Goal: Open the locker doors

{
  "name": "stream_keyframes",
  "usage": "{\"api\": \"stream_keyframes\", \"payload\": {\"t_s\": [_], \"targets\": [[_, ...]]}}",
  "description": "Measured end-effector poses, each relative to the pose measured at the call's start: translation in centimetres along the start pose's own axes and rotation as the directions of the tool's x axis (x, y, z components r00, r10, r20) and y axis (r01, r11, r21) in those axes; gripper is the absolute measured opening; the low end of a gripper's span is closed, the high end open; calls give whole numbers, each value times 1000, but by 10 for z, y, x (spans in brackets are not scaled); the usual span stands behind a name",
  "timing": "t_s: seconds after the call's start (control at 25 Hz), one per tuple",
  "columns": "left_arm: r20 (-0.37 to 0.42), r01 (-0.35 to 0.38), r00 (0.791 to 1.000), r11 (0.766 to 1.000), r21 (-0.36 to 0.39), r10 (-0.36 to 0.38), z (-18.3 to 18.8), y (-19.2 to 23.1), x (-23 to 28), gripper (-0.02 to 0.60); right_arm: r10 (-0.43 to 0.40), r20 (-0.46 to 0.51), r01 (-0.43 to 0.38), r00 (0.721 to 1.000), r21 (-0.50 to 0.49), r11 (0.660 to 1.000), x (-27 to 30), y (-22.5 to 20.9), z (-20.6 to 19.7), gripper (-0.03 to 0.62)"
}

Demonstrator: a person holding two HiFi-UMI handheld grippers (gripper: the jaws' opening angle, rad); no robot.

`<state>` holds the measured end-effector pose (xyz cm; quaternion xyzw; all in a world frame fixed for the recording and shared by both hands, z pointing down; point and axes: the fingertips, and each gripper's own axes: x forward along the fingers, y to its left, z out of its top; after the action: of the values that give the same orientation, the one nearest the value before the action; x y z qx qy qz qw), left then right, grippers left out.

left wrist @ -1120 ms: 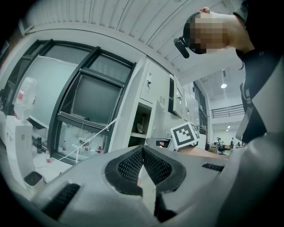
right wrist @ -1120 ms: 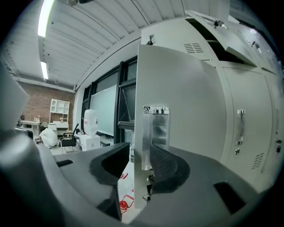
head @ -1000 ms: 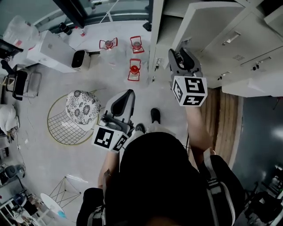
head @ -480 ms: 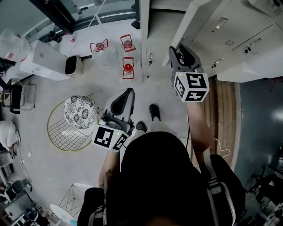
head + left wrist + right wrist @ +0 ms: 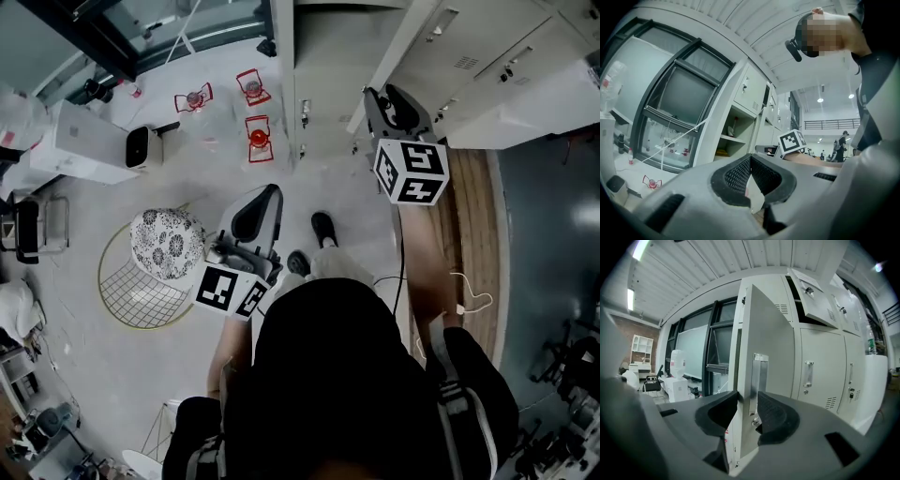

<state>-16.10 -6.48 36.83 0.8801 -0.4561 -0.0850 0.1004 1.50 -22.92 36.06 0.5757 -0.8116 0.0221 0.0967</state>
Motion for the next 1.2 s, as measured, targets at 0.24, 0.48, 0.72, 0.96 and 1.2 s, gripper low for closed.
{"api": "stream_keyframes", "payload": {"t_s": [0.24, 0.48, 0.72, 0.96, 1.2], "targets": [[-5, 58, 998, 998, 8, -58, -2, -19, 0, 18, -70, -8, 70, 998, 0, 998, -22, -22, -5, 133], [-7, 90, 996, 996, 14, -90, -3, -31, 4, 18, -119, -10, 119, 993, 6, 993, -40, -40, -10, 106], [-9, 116, 993, 993, 22, -116, -3, -45, 19, 18, -110, -9, 110, 994, 15, 994, -51, -55, -13, 86], [-9, 117, 993, 993, 22, -117, -5, -67, 48, 18, -66, 0, 66, 998, 35, 997, -63, -77, -17, 83], [3, 84, 996, 996, 25, -85, -10, -95, 79, 18, -9, 4, 8, 1000, 39, 999, -75, -110, -24, 81]]}}
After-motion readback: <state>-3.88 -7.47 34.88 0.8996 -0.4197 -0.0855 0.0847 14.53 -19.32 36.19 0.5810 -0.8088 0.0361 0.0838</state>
